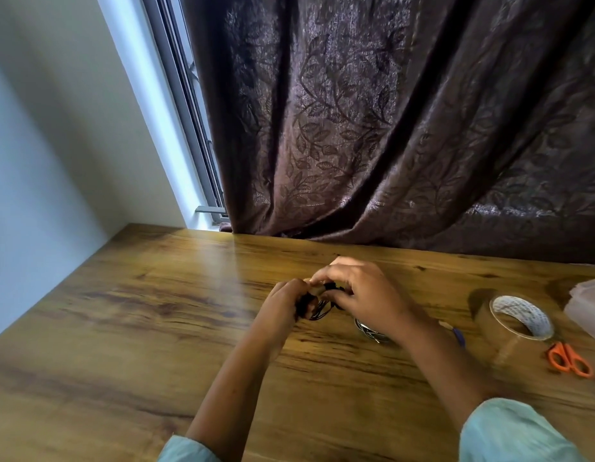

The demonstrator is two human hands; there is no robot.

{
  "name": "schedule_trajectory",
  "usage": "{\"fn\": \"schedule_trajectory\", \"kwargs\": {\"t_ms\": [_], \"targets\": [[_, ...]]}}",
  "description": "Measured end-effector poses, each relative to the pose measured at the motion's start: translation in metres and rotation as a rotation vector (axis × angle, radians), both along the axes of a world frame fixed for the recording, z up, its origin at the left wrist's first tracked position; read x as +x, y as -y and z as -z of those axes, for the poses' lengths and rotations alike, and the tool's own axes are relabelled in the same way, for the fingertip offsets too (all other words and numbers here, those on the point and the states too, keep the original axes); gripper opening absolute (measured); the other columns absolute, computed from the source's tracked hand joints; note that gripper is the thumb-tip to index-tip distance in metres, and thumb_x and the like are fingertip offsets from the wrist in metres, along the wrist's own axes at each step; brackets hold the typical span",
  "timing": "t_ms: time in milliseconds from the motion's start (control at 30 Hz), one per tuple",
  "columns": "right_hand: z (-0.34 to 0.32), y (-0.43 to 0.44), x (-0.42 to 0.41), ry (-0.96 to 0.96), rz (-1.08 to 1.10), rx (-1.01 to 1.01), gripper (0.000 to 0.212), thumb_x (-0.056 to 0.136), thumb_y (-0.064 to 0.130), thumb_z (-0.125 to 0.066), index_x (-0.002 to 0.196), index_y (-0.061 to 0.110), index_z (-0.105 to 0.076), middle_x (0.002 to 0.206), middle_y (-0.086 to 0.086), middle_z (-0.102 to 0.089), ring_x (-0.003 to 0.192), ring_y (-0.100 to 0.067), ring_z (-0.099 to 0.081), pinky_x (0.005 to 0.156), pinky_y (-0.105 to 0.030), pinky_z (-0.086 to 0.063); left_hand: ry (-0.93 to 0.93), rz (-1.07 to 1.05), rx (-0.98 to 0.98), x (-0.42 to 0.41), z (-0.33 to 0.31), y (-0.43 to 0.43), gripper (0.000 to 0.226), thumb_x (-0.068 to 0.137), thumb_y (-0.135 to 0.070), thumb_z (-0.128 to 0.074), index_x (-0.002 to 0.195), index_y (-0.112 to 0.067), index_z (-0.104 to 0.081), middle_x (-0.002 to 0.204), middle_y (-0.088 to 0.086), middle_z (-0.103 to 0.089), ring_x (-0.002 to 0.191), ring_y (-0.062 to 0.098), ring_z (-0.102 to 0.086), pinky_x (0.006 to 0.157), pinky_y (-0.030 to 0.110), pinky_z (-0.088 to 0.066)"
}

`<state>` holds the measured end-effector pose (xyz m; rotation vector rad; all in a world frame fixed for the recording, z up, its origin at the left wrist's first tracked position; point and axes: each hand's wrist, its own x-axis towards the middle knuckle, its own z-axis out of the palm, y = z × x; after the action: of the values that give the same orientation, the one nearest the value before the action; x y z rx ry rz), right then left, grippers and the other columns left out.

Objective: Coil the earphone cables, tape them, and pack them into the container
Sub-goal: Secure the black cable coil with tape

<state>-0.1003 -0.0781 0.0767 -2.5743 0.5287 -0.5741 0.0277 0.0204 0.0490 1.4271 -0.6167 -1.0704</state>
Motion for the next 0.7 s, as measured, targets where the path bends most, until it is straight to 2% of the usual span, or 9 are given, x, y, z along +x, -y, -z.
{"fn": "schedule_trajectory", "kwargs": {"t_ms": [100,233,333,467,567,700], "targets": [[0.003,-0.002,0.000,-0.006,-0.012,-0.011,0.024,0.086,0.008,-0.064,0.107,0.018,-0.070,0.101,0.003,-0.062,0.092,-0.008,-0.057,0.079,-0.017,-0.043,-0.033,-0.030,0.022,0.000,0.003,0.001,0.037,0.092,-0.026,-0.049,0.118,0.001,-0.051,0.086,0.009,-0.054,0.072,0.015,-0.053,0.064,0.027,-0.044],[0.015,0.001,0.002,0.008,-0.002,-0.049,0.019,0.088,0.013,-0.061,0.103,0.022,-0.069,0.098,0.007,-0.058,0.087,-0.013,-0.059,0.075,-0.037,-0.052,-0.098,-0.067,0.019,-0.001,0.001,-0.001,0.023,0.092,-0.019,-0.053,0.112,-0.009,-0.052,0.093,0.014,-0.060,0.080,0.023,-0.057,0.068,0.031,-0.049],[0.020,0.002,0.004,0.032,0.006,-0.070,0.017,0.088,0.023,-0.054,0.101,0.029,-0.063,0.096,0.012,-0.054,0.084,-0.014,-0.059,0.069,-0.041,-0.053,-0.075,-0.043,-0.064,-0.001,-0.001,-0.003,0.018,0.094,-0.016,-0.050,0.110,-0.010,-0.055,0.093,0.010,-0.059,0.074,0.017,-0.057,0.063,0.028,-0.048],[0.024,0.002,0.006,0.046,0.040,-0.079,0.016,0.090,0.020,-0.050,0.101,0.031,-0.055,0.097,0.012,-0.049,0.081,-0.015,-0.058,0.066,-0.041,-0.053,0.057,0.021,-0.143,-0.004,-0.003,-0.005,0.019,0.093,-0.017,-0.053,0.106,-0.006,-0.061,0.080,-0.002,-0.060,0.067,0.006,-0.056,0.064,0.021,-0.046],[0.027,0.003,0.008,0.040,0.069,-0.085,0.019,0.092,0.016,-0.052,0.099,0.034,-0.048,0.094,0.017,-0.040,0.078,-0.014,-0.056,0.063,-0.041,-0.053,0.180,0.021,-0.157,-0.006,-0.006,-0.006,0.021,0.089,-0.020,-0.060,0.104,-0.005,-0.063,0.082,-0.004,-0.063,0.068,0.000,-0.059,0.065,0.016,-0.047],[0.028,-0.001,0.007,0.022,0.086,-0.101,0.012,0.096,0.023,-0.049,0.097,0.034,-0.045,0.097,0.017,-0.039,0.073,-0.013,-0.055,0.058,-0.041,-0.051,0.369,-0.020,-0.110,-0.005,-0.005,-0.005,0.018,0.086,-0.028,-0.064,0.094,-0.012,-0.065,0.089,0.005,-0.067,0.081,0.014,-0.062,0.069,0.021,-0.050]]}}
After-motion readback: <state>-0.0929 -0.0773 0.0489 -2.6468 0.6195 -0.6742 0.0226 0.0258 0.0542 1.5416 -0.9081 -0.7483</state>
